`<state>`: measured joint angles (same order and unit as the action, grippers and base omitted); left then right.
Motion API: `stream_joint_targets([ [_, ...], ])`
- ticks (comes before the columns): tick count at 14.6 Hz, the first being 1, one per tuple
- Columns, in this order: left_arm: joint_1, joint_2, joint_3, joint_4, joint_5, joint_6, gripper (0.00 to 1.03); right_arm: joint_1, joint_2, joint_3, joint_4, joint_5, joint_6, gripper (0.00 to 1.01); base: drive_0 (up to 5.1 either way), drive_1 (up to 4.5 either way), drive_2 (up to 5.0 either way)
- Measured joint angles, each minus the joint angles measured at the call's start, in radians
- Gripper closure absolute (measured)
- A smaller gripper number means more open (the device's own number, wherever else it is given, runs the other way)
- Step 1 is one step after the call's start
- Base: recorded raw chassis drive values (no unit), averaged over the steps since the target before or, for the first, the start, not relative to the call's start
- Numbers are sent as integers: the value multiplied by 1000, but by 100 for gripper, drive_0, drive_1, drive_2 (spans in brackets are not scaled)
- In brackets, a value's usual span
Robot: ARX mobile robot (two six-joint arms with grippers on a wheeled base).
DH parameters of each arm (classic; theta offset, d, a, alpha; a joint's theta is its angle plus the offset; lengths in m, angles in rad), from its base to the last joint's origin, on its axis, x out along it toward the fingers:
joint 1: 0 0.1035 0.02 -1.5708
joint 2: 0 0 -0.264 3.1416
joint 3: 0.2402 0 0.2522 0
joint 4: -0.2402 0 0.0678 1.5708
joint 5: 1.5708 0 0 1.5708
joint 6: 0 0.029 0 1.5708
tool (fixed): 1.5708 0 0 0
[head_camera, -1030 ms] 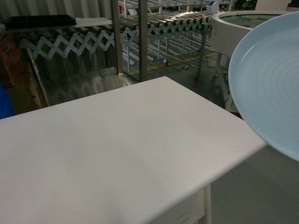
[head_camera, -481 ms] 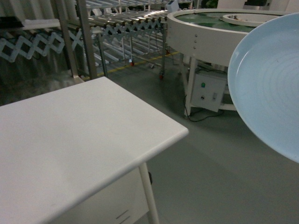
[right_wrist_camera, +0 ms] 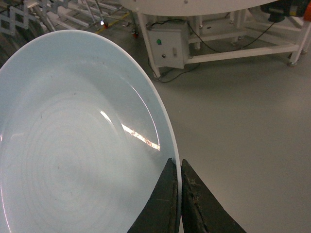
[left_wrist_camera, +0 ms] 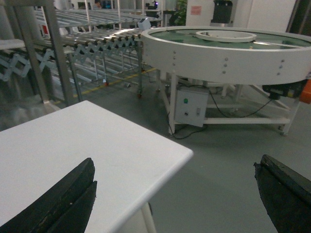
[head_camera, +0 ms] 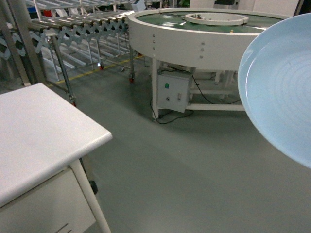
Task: Place blue tray on left shelf second layer neatly
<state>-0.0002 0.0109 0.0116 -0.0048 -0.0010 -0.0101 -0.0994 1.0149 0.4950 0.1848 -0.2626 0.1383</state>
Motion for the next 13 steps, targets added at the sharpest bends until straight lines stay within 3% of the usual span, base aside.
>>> stream_joint_targets([
  [8, 0, 0, 0, 2, 4, 0, 5, -12, 1, 0, -2, 10, 0, 99, 339, -402, -402],
  [10, 0, 0, 0, 1, 0, 0, 5, -4, 0, 0, 1, 1, 0, 99, -123, -123, -123],
  [13, 0, 0, 0, 0, 0, 0, 5, -5, -2, 0, 0, 1, 0, 99, -167, 231, -565],
])
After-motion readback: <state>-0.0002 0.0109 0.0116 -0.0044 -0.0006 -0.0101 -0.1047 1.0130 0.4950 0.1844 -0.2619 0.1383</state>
